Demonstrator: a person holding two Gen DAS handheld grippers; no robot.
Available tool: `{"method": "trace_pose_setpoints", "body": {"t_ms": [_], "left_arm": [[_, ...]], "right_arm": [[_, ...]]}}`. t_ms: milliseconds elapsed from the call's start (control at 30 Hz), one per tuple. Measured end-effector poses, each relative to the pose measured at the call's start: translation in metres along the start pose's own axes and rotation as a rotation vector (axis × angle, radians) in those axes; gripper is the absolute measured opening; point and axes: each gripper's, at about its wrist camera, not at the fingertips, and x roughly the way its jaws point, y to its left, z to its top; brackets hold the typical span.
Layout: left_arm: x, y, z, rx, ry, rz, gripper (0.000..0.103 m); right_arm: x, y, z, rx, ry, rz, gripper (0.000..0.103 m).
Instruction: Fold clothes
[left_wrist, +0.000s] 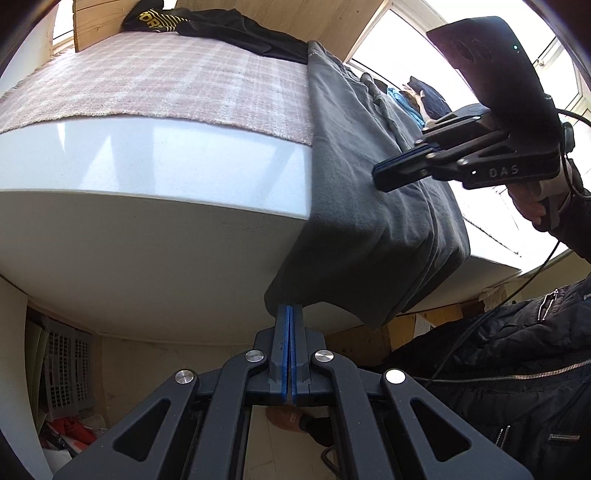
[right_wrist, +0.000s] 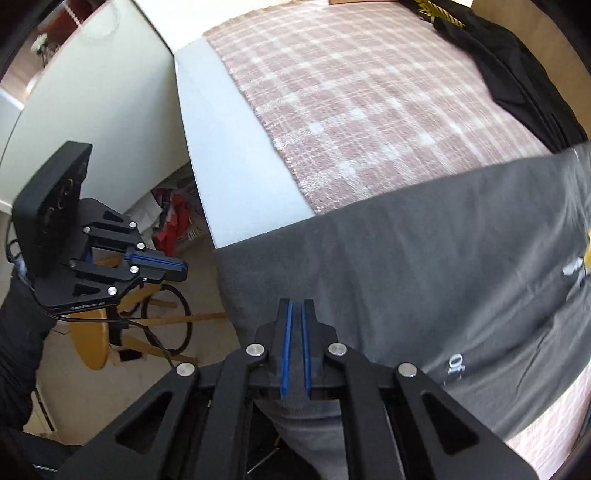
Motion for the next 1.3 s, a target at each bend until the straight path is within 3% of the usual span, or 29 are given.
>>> {"method": "trace_pose_setpoints", "body": {"t_ms": [133, 233, 333, 400, 533, 600, 700, 867, 967, 1100, 1300], "left_arm": [[0.001, -0.001, -0.008, -0.032, -0.019, -0.004, 0.000], [0.004, -0.001, -0.009, -0.053, -0.026, -0.007, 0.000], [0.007, -0.005, -0.012, -0.052, -0.036, -0.013, 0.000], [0.005, -0.002, -0.014, -0.061, -0.040, -0.033, 0.000], [0.010, -0.003, -0.015, -0.069, -0.037, -0.032, 0.000], [0.013, -0.004, -0.013, -0.069, -0.037, -0.028, 0.000], [0.013, -0.008, -0.011, -0.059, -0.043, -0.030, 0.000], [0.012, -0.007, -0.009, -0.067, -0.053, -0.031, 0.000], [0.012, -0.006, -0.009, -0.077, -0.050, -0.027, 0.000], [0.011, -0.009, -0.009, -0.083, -0.057, -0.032, 0.000], [0.015, -0.019, -0.005, -0.067, -0.055, -0.030, 0.000]], "right_arm": [[0.003, 0.001, 0.018, -0.026, -0.056, -0.021, 0.002], [-0.003, -0.011, 0.025, -0.019, -0.047, -0.004, 0.003], [-0.018, -0.014, 0.011, -0.032, 0.004, 0.047, 0.003], [-0.019, -0.008, 0.001, -0.084, 0.036, 0.022, 0.003], [-0.022, -0.005, 0.007, -0.122, -0.019, -0.008, 0.002], [-0.024, -0.008, 0.024, -0.111, -0.045, 0.010, 0.002], [-0.035, -0.014, 0.033, -0.091, -0.008, 0.050, 0.003], [-0.047, -0.017, 0.014, -0.141, 0.050, 0.079, 0.003], [-0.052, -0.018, 0.024, -0.158, -0.009, 0.051, 0.000], [-0.074, -0.046, 0.037, -0.090, -0.019, 0.124, 0.001], [-0.109, -0.078, 0.003, -0.131, 0.062, 0.147, 0.000]]}}
